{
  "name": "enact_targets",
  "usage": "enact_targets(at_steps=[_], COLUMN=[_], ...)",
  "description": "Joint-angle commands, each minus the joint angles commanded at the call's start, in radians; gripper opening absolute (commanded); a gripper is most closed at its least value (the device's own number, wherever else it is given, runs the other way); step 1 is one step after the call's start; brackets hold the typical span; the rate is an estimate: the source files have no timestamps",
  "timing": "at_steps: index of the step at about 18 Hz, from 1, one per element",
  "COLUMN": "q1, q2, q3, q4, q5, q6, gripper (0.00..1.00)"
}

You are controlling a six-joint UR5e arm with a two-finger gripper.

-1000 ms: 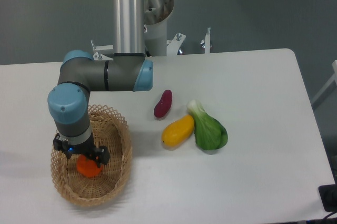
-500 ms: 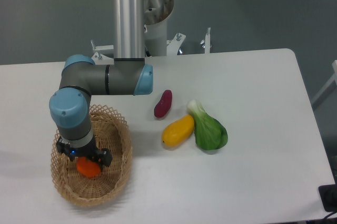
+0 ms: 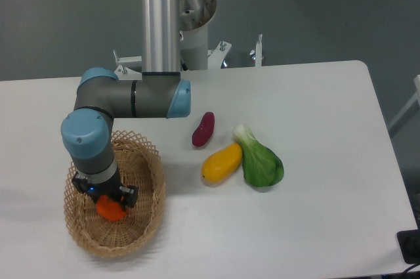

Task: Pick up the orange from the basket
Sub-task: 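Close the gripper around the orange inside the basket, then lift the grasped orange up out of the basket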

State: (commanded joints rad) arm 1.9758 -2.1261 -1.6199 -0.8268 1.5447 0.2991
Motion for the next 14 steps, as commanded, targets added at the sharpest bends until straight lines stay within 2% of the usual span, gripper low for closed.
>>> enact_targets(at_steps=[5,10,14], q1=[0.000,0.015,0.074], q2=[0.017,0.100,0.164], q3=[0.005,0.035,0.047], q4=[0.000,-0.003,-0.003], q5=[-0.002,-0.008,-0.012], q6=[0.002,0.023,0.035], gripper=[0.70,0.70,0.70])
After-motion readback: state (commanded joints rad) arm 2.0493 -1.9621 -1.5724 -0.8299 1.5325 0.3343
